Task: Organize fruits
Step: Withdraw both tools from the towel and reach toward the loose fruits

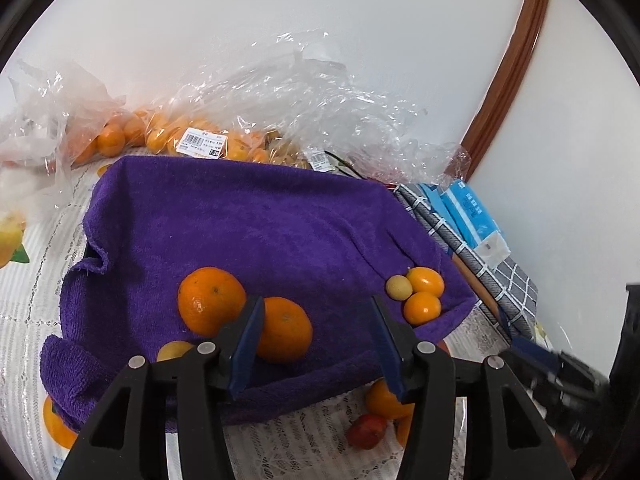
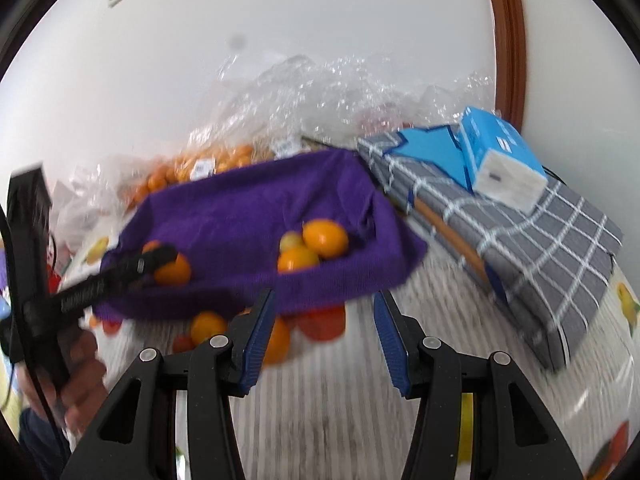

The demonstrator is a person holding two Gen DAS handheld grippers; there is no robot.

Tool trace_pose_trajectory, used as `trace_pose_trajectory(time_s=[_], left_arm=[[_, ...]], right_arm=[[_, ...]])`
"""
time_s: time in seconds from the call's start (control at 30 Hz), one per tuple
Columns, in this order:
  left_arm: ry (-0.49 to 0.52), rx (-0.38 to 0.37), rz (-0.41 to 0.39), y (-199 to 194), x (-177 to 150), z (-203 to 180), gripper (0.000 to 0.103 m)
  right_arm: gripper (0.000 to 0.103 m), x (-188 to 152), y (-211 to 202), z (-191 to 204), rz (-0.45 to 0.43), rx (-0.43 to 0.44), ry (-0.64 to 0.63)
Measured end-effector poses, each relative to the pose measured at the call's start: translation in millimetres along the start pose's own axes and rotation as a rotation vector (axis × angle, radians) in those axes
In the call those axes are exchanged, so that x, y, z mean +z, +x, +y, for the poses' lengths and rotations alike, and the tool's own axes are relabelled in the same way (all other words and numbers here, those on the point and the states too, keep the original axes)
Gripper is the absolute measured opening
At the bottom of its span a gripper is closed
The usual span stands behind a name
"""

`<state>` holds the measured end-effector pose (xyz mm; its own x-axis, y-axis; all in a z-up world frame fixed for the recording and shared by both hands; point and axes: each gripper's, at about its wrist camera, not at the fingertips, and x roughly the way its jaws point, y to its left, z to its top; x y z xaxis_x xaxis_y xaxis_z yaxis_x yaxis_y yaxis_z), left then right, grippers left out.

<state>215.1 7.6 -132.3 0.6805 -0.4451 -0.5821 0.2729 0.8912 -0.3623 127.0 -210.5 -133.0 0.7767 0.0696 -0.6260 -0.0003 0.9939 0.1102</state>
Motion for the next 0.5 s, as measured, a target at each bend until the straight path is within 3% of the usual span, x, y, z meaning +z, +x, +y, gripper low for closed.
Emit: trace_pose_trajectory(time_s=[0.2,0.5], left_arm=[[0.019,0.048,-0.007,-10.5,-2.9,-1.8,0.051],[-0.001,0.076,-0.017,-61.1,-28.0,16.6,0.051]], right_arm=[[0.051,-14.6,-13.1,12.5,0.015,-0.002,-0.022],[0.051,-25.3,-6.7,26.2,0.048,0.015,-0.029]])
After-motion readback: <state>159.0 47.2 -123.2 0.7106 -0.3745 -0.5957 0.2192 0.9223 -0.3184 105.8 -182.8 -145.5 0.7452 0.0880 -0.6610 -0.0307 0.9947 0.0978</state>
